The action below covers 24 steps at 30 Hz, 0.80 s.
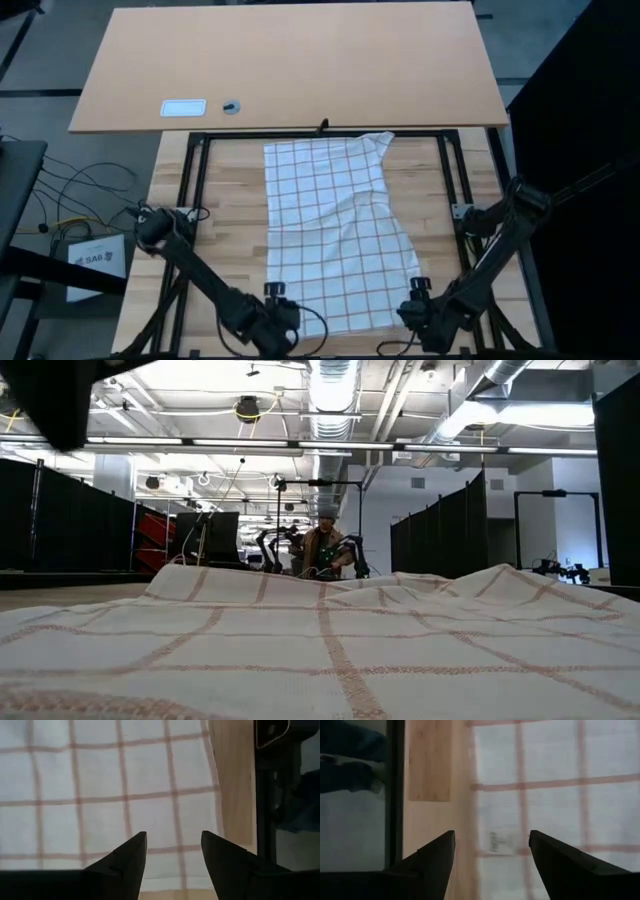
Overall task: Roll towel
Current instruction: Roll the white checkered towel
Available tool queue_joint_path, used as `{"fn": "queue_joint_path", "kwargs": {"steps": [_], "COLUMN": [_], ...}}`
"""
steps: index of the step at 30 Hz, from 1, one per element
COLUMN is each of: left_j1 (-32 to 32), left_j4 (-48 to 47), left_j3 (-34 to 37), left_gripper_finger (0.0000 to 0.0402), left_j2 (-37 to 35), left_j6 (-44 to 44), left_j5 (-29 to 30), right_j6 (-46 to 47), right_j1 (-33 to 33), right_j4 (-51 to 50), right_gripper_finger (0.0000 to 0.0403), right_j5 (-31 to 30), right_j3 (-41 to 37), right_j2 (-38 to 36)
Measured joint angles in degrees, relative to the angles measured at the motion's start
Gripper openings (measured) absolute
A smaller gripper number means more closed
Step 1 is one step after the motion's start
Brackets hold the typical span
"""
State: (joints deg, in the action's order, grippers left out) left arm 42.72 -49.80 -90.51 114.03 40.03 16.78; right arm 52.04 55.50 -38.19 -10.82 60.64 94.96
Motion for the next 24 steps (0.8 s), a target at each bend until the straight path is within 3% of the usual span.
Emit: {"fn": "queue_joint_path", "kwargs": {"steps": [10,24], "left_j1": [2.35,3.87], "left_j4": [0.1,3.34], "left_j3": [-5.39,-4.67], "left_gripper_finger": [0.0175,0.0175], "left_j2": [8.37,9.55], "left_j6": [0.88,5.56], "left_j5": [-0.53,-3.54], "right_j6": [3.79,2.68], "right_j1": [1.91,1.15], "right_j4": [2.2,3.92], "right_gripper_finger": [0.0245,0.0245], "right_j5": [1.43,2.17], "right_j3": [0.02,0.07], "right_j2": [5.72,9.09]}}
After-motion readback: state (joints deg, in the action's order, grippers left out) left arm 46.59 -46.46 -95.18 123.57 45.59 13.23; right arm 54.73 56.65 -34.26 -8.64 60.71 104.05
